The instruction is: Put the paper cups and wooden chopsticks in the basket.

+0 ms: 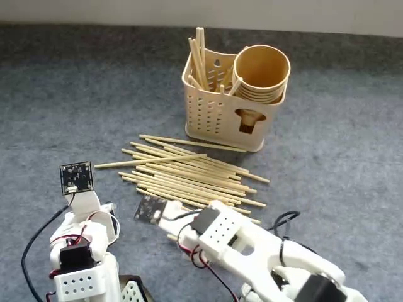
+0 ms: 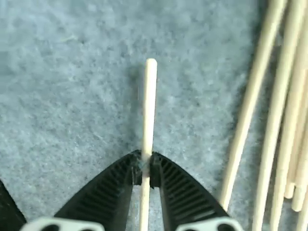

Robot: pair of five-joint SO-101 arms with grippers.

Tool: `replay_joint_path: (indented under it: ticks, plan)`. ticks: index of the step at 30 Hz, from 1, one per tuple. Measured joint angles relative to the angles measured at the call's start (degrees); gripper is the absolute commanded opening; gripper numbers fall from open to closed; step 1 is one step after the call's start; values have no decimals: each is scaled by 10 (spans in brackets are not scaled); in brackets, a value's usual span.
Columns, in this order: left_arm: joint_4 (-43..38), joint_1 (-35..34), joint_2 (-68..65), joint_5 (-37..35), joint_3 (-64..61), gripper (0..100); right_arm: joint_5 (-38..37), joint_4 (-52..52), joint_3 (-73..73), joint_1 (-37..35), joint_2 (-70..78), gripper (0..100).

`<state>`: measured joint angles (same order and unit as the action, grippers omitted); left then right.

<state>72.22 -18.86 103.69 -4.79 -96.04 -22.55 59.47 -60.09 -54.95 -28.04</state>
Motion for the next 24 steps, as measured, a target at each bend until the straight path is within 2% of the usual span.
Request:
replay_joint_path:
  ticks: [6,16,19,24]
  plan:
    - [0,0,0,0,0,130,0,40,0,18,-155,6]
    - [0,0,0,0,0,130,0,44,4,80,-417,6]
    - [0,0,0,0,0,130,0,-1,33,98,-466,6]
    - [0,0,0,0,0,130,0,-133,55,151,-484,6]
